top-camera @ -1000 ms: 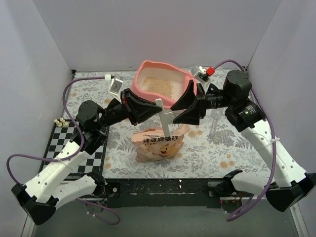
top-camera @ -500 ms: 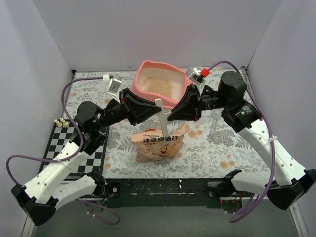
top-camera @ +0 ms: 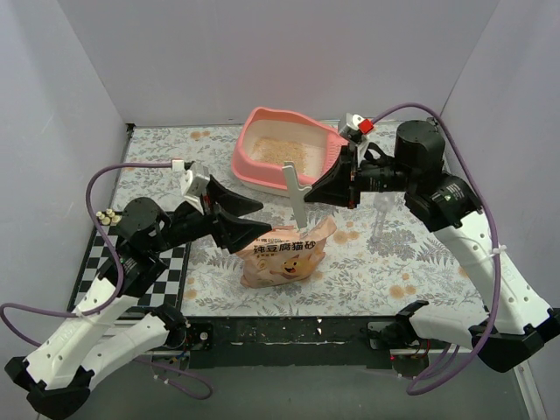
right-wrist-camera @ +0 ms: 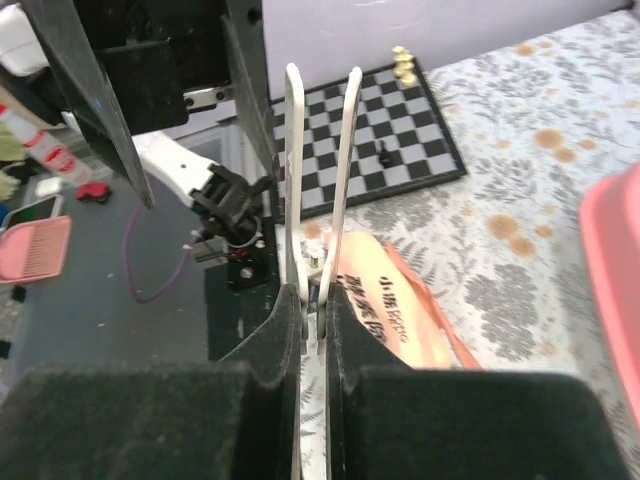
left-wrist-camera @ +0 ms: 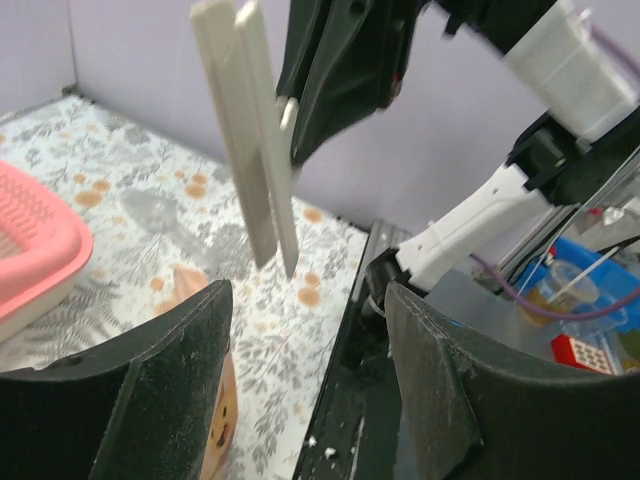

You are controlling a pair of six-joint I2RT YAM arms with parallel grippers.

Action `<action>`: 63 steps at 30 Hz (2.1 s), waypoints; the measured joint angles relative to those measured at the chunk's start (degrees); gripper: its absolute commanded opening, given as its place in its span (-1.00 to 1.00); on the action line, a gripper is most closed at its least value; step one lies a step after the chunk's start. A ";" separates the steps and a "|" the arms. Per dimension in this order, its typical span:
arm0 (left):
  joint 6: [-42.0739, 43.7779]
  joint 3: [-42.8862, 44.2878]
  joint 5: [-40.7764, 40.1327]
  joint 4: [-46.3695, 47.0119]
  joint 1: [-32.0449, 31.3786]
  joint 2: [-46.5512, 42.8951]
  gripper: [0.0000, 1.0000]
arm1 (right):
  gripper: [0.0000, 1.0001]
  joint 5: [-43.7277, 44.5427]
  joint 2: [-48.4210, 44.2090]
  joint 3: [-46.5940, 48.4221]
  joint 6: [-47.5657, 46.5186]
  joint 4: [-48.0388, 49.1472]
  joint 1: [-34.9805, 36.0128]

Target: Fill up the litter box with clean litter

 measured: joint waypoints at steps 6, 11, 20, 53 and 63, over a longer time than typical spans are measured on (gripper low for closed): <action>6.36 -3.04 -0.24 -8.39 0.00 1.33 0.18 | -0.97 6.14 0.02 3.76 -7.80 -10.19 -0.44; 10.82 -7.50 -0.22 -13.68 0.00 5.62 0.09 | -0.97 12.55 0.83 3.34 -12.28 -18.12 -0.44; 17.14 -8.72 -2.47 -20.35 0.00 6.47 0.06 | -0.97 18.27 1.60 2.21 -15.91 -22.53 -0.46; 19.85 -15.50 -11.91 -20.06 0.00 5.20 -1.00 | -0.97 25.99 16.52 7.13 -28.72 -31.52 11.91; 19.67 -16.20 -12.63 -19.63 0.00 4.09 -1.00 | -0.97 29.11 18.97 11.63 -33.66 -33.97 15.80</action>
